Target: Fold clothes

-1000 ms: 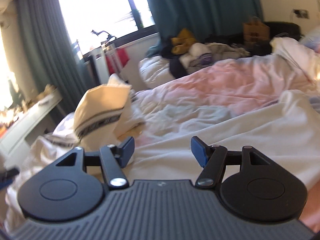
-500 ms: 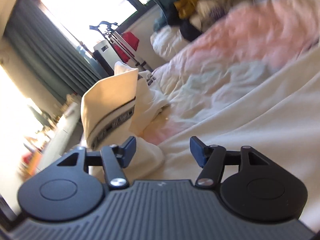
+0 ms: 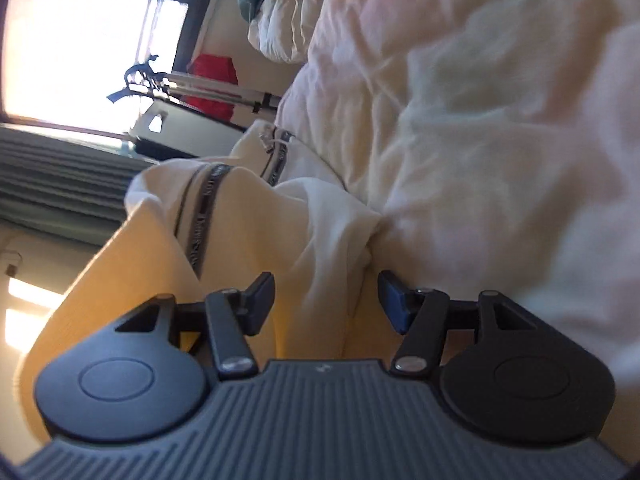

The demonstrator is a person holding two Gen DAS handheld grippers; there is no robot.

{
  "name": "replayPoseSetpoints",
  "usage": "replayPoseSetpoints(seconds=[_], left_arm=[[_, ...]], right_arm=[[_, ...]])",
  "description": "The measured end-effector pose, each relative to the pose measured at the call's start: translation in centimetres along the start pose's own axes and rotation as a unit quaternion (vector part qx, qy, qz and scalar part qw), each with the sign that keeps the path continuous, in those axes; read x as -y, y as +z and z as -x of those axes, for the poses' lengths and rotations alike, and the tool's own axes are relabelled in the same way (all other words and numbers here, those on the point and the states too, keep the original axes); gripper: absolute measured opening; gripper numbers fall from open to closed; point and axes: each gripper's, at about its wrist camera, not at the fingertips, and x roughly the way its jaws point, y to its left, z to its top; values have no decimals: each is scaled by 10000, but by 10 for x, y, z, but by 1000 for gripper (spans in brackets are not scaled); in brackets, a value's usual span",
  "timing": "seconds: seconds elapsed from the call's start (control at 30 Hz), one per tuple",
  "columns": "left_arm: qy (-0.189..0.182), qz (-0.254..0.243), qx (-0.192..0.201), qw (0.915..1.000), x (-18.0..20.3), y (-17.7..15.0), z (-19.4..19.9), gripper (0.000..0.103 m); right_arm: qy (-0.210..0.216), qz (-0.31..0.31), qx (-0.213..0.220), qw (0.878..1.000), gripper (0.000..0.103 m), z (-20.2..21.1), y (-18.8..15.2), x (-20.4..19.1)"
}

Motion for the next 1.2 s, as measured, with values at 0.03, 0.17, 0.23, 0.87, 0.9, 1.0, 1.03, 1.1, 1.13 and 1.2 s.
replayPoseSetpoints(seconds=[0.03,0.17,0.23,0.87,0.9,1.0,1.03,1.1,1.13,1.2], left_arm=[[-52,-24,68,10000,-2,1,-1,80],[-87,125,16,9999,-18,-1,-9,81],[-35,316,-53,9995,-26,-1,-11,81],[45,376,-8,9993,-20,0,0,82],[52,375,27,9993,-20,1,0,82],[136,455,34,9989,-25,1,-2,82],[143,489,16,9987,-27,1,-3,82],[158,557,-19,9983,-29,0,-6,82],[171,534,-38,9984,-29,0,-7,82],[169,526,-77,9984,-30,-1,-8,82]], right_arm=[[-97,94,-5,9999,55,-8,3,-4],[-431,523,-1,9977,21,-26,14,-21],[-516,808,109,9953,19,-16,20,-29],[-2036,1598,2797,9246,17,242,198,-49],[-2128,1599,2727,9246,17,238,206,-53],[-2054,1772,2668,9248,17,217,221,-88],[-1896,1925,2748,9227,17,213,223,-104],[-1568,2387,3036,9090,17,213,217,-130],[-1464,2586,3210,8993,17,217,212,-136],[-1537,2667,3410,8882,17,226,208,-127]])
